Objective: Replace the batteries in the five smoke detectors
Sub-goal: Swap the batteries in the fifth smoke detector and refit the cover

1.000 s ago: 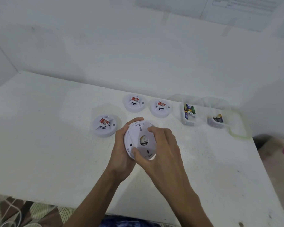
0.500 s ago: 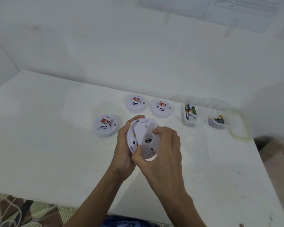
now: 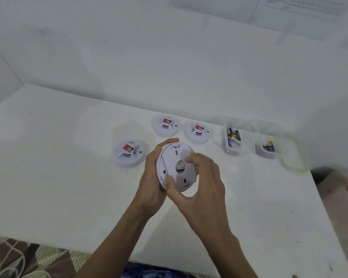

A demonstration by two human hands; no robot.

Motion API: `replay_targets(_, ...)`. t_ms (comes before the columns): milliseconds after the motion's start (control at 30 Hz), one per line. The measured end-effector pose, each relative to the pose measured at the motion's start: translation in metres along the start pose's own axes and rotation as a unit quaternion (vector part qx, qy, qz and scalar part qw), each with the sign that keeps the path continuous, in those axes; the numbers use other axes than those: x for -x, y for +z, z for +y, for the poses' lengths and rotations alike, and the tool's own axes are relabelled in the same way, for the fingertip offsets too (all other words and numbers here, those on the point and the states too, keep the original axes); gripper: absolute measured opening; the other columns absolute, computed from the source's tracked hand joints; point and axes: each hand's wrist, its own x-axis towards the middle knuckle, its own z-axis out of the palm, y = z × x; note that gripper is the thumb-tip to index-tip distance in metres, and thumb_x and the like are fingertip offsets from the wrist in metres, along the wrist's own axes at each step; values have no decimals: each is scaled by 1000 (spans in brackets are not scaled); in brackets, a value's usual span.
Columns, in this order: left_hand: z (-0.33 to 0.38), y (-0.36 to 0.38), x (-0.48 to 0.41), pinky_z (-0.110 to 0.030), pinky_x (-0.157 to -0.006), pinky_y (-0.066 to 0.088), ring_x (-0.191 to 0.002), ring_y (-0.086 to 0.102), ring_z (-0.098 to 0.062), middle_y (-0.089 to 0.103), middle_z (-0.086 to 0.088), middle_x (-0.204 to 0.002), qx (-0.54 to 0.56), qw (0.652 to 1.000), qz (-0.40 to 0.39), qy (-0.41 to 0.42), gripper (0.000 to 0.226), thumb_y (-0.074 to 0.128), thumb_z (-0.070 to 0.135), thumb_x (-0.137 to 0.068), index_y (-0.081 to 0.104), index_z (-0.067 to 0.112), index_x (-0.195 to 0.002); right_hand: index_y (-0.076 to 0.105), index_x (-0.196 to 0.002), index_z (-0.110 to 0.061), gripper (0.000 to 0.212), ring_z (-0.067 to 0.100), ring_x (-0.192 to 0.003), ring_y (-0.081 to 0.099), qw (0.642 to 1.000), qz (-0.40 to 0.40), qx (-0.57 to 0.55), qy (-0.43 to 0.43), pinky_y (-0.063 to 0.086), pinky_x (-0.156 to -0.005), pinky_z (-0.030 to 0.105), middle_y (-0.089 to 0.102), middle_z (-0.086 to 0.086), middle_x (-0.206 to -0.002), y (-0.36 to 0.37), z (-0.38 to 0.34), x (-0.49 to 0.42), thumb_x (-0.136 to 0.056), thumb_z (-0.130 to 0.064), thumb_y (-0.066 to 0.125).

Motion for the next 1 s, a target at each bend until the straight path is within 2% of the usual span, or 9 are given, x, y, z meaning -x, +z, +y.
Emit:
replay_targets(133, -3, -4, 1, -44, -91, 52, -110, 59, -24, 62, -5, -120, 17, 998, 35, -40, 38, 39, 39, -87, 51, 22, -119, 50, -118, -22, 60, 15, -100, 56, 997, -73, 7, 6, 39, -72, -1, 59, 0, -116, -4, 5, -6, -70, -59, 56)
replay_targets(200, -4, -4, 1, -37, -85, 56, -105, 64, -18, 67, 3, -113, -6, 1000, 22, -16, 29, 42, 38, -91, 53, 28, -116, 52, -118, -19, 63, 15, -101, 54, 997, -72, 20, 11, 33, -74, 2, 59, 1, -116, -3, 4, -5, -70, -58, 56)
replay_targets(267, -3, -2, 4, -26, -75, 56, -98, 67, -9, 71, 14, -103, -22, 1000, 7, 9, 19, 45, 31, -94, 53, 32, -112, 52, -118, -17, 62, 10, -102, 48, 998, -56, 19, 32, 34, -75, 4, 57, 0, -116, 0, -2, -4, -68, -52, 63)
replay_targets(467, -13, 1, 10, -29, -73, 56, -102, 67, -24, 69, 1, -111, 33, 999, 4, -31, 29, 50, 31, -92, 53, 28, -120, 56, -110, -13, 52, 6, -89, 50, 999, 49, -1, 15, 44, -72, 6, 62, 2, -102, 0, -18, -17, -66, -36, 70)
replay_targets(533, -11, -3, 6, -31, -77, 56, -106, 65, -24, 69, 0, -114, 51, 998, 1, -33, 33, 54, 33, -88, 57, 28, -120, 54, -115, -17, 53, 9, -97, 54, 999, 8, -27, 19, 38, -83, 1, 60, -3, -109, -6, -15, -17, -70, -39, 70)
replay_targets(667, 1, -11, -5, -38, -81, 54, -112, 62, -28, 63, -10, -124, 102, 992, 31, -63, 59, 70, 50, -73, 59, 21, -124, 53, -115, -20, 52, 13, -106, 58, 988, -42, -131, 71, 49, -78, 10, 58, -6, -114, -16, 1, -10, -71, -39, 73)
replay_targets(700, 2, -12, -6, -40, -82, 54, -115, 60, -31, 61, -14, -127, 118, 990, 30, -68, 67, 70, 52, -73, 55, 16, -128, 53, -114, -18, 50, 14, -107, 59, 981, -39, -170, 80, 50, -79, 12, 59, -5, -113, -19, 4, -10, -72, -36, 73)
replay_targets(867, 3, -16, -9, -54, -79, 56, -100, 67, -35, 68, -16, -111, 222, 968, -38, -107, 42, 39, 40, -87, 60, 16, -115, 60, -102, -19, 28, 14, -96, 65, 924, -8, -315, 218, 56, -75, 28, 68, -6, -103, -26, 32, -10, -75, -24, 65)
replay_targets(1000, 0, -17, -11, -55, -79, 54, -98, 68, -35, 68, -17, -110, 248, 961, -52, -106, 41, 38, 38, -88, 68, 17, -107, 61, -104, -10, 14, 30, -98, 66, 826, -33, -421, 374, 59, -78, 41, 69, 11, -104, -19, 70, -4, -95, -15, 52)
